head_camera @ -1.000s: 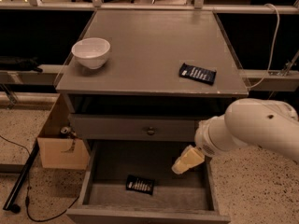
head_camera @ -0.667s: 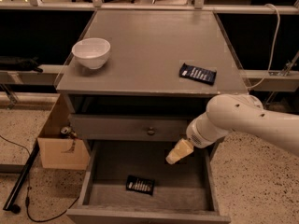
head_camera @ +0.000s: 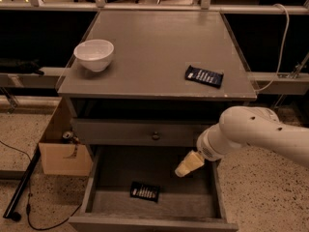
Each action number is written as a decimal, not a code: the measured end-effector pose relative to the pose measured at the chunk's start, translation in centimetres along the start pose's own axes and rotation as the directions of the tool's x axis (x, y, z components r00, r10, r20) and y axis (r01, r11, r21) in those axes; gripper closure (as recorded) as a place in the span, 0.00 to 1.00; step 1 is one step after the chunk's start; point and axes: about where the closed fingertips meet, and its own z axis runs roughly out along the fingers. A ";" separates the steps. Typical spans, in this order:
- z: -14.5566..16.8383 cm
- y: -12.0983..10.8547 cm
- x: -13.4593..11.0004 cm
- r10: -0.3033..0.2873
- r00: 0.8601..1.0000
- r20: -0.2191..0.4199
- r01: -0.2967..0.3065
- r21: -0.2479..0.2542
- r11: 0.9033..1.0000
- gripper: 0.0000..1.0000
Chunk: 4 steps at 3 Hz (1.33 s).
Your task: Pick rxbar chocolate from middle drawer and place on counter
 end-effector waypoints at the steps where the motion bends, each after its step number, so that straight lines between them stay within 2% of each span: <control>1: 1.3 2.6 3.9 -0.006 1.000 0.025 0.007 -0.032 0.999 0.00; 2: 6.6 7.1 11.6 -0.015 1.000 0.007 0.016 -0.053 0.998 0.00; 3: 6.6 7.1 11.6 -0.015 1.000 0.007 0.016 -0.053 0.998 0.00; 4: 8.4 5.7 10.1 -0.008 1.000 -0.009 0.007 -0.068 0.998 0.00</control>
Offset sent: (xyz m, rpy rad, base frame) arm -0.1456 -0.0332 -0.1459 0.0551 0.0279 0.0697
